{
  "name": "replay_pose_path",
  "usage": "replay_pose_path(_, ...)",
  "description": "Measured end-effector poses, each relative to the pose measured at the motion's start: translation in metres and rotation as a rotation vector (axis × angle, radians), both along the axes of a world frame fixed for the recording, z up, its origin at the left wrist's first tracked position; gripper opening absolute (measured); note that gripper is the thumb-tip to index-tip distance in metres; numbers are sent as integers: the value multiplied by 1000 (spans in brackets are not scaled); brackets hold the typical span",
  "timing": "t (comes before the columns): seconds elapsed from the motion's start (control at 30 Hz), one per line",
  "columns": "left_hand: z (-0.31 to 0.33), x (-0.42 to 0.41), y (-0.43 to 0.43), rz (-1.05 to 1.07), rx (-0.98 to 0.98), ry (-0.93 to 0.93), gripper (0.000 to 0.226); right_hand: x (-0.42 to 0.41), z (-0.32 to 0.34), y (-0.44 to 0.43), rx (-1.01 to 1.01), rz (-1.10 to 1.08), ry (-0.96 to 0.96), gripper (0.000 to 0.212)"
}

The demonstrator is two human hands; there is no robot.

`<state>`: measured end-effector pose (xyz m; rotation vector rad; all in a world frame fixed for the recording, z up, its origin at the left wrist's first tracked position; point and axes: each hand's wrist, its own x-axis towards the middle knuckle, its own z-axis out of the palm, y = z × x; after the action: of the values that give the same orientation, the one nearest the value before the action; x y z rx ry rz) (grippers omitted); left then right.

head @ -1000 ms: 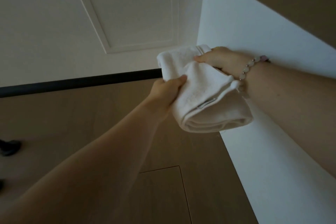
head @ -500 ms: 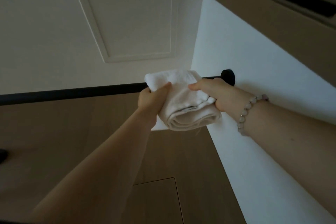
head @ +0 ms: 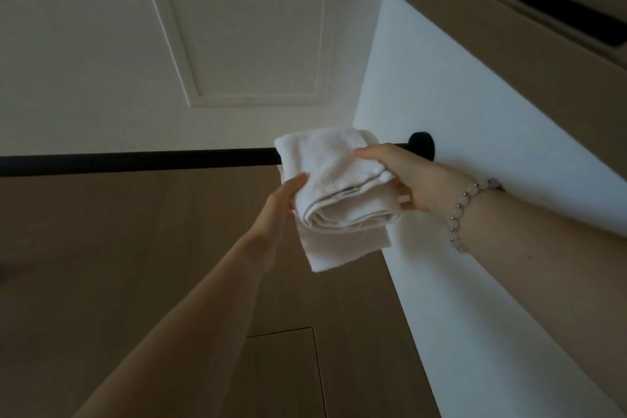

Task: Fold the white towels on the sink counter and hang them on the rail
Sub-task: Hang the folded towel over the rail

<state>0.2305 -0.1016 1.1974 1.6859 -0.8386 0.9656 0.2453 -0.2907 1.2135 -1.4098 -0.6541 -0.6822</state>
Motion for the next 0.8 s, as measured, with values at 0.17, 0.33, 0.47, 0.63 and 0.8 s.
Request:
replay_pose_path(0.17, -1, 3, -3, -70, -8, 9, 33, 18, -22, -8, -90, 100, -57, 61)
replay_pose_path(0.33, 0, 5, -10, -8, -9, 64, 48, 32, -28, -5, -113, 176, -39, 42)
replay_pose_path(0.47, 4, 8, -29, 77, -12, 29, 40, 32, -26, -16, -53, 153, -48, 17)
replay_pose_path(0.63, 11, 15, -69, 217, 113, -19, 41, 41, -33, -38, 113, 129, -32, 24)
replay_pose_path(0.8, 6, 32, -69, 262, 95, -35, 42, 54, -48, -34, 171, 200, 77, 26)
